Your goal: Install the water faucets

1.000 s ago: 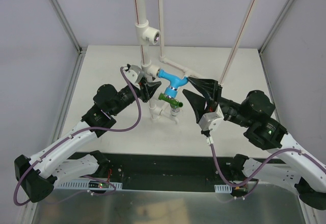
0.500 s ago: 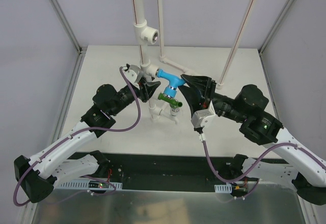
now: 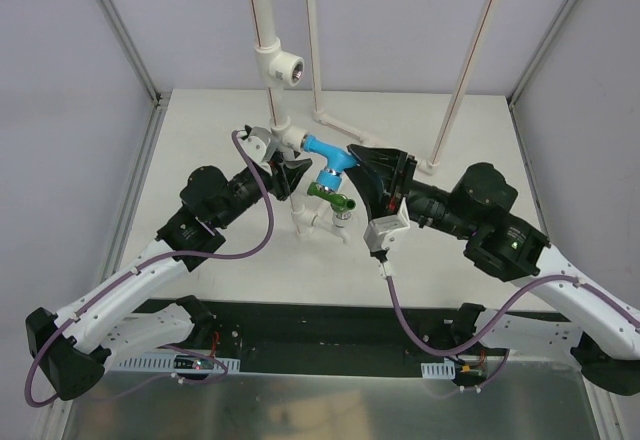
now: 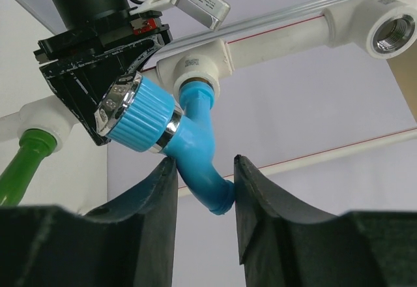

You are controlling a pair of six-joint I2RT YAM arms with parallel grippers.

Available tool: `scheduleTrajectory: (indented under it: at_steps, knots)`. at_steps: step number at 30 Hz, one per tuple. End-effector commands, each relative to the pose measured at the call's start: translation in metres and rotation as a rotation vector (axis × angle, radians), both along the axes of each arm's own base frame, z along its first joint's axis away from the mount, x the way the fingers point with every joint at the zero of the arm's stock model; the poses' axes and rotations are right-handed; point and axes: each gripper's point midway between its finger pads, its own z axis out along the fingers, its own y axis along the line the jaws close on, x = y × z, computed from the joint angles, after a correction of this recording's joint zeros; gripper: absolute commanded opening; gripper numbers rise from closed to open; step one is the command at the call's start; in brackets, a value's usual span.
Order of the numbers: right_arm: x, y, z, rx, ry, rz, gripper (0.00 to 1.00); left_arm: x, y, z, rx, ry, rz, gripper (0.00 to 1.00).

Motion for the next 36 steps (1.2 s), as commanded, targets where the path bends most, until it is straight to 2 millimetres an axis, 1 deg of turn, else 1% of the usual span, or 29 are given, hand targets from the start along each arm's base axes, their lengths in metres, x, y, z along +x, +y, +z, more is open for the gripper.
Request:
scheduleTrajectory:
  at_steps: [1, 3, 4, 5, 6, 7, 8, 9, 13, 15, 19, 23, 24, 27, 28, 29, 30, 31, 32, 33, 34, 35, 36]
  knots:
    - [0.006, 0.004, -0.006, -0.027, -0.012, -0.026, 0.3, -0.014, -0.006, -0.005, -0.042, 0.083, -0.058, 0.0]
    - [0.007, 0.003, -0.008, -0.032, -0.015, -0.036, 0.15, -0.015, -0.007, -0.005, -0.043, 0.084, -0.059, 0.0]
    - [0.007, 0.002, -0.009, -0.032, -0.014, -0.036, 0.13, -0.014, -0.007, -0.006, -0.042, 0.085, -0.058, 0.0]
    - [0.006, 0.003, -0.008, -0.03, -0.012, -0.031, 0.13, -0.015, -0.007, -0.004, -0.045, 0.085, -0.062, 0.0]
    - [0.006, 0.003, -0.009, -0.029, -0.009, -0.029, 0.21, -0.015, -0.008, -0.004, -0.045, 0.085, -0.064, 0.0]
    - [0.005, 0.003, -0.008, -0.027, -0.009, -0.026, 0.33, -0.014, -0.008, -0.005, -0.046, 0.088, -0.061, 0.0]
    - [0.005, 0.004, -0.005, -0.016, -0.015, -0.023, 0.43, -0.014, -0.008, -0.004, -0.047, 0.087, -0.063, 0.0]
    - [0.004, 0.005, -0.004, -0.011, -0.017, -0.02, 0.48, -0.015, -0.009, -0.004, -0.047, 0.085, -0.069, 0.0]
    - [0.003, 0.01, 0.003, 0.001, -0.034, -0.012, 0.58, -0.015, -0.01, -0.003, -0.05, 0.088, -0.072, 0.0]
    - [0.002, 0.012, 0.004, 0.0, -0.037, -0.006, 0.61, -0.014, -0.009, -0.003, -0.048, 0.088, -0.069, 0.0]
    - [0.001, 0.017, 0.006, -0.003, -0.046, 0.009, 0.61, -0.014, -0.009, -0.003, -0.051, 0.09, -0.069, 0.0]
    - [0.001, 0.023, 0.005, -0.012, -0.047, 0.016, 0.59, -0.015, -0.011, -0.004, -0.05, 0.096, -0.074, 0.0]
    - [0.0, 0.024, 0.005, -0.014, -0.052, 0.019, 0.56, -0.014, -0.011, -0.004, -0.051, 0.095, -0.074, 0.0]
    - [0.001, 0.026, 0.005, -0.019, -0.06, 0.017, 0.35, -0.015, -0.011, -0.004, -0.051, 0.095, -0.075, 0.0]
    - [0.001, 0.027, 0.003, -0.031, -0.062, 0.015, 0.25, -0.015, -0.011, -0.004, -0.052, 0.096, -0.076, 0.0]
    - [0.002, 0.027, 0.003, -0.034, -0.062, 0.013, 0.2, -0.015, -0.01, -0.003, -0.053, 0.095, -0.073, 0.0]
    - [0.001, 0.027, 0.002, -0.035, -0.061, 0.018, 0.24, -0.015, -0.01, -0.003, -0.054, 0.094, -0.074, 0.0]
    - [0.001, 0.028, 0.002, -0.034, -0.062, 0.019, 0.41, -0.015, -0.01, -0.002, -0.054, 0.092, -0.074, 0.0]
    - [0.0, 0.028, 0.006, -0.014, -0.062, 0.024, 0.53, -0.015, -0.01, -0.003, -0.053, 0.093, -0.076, 0.0]
    - [0.0, 0.03, 0.003, -0.019, -0.054, 0.025, 0.57, -0.015, -0.011, -0.004, -0.051, 0.095, -0.074, 0.0]
    - [-0.001, 0.03, 0.003, -0.017, -0.055, 0.031, 0.6, -0.015, -0.01, -0.003, -0.053, 0.095, -0.076, 0.0]
    - [-0.001, 0.031, 0.01, 0.006, -0.066, 0.032, 0.62, -0.015, -0.011, -0.003, -0.053, 0.095, -0.074, 0.0]
    - [-0.002, 0.032, 0.011, 0.005, -0.069, 0.034, 0.63, -0.015, -0.012, -0.003, -0.054, 0.096, -0.079, 0.0]
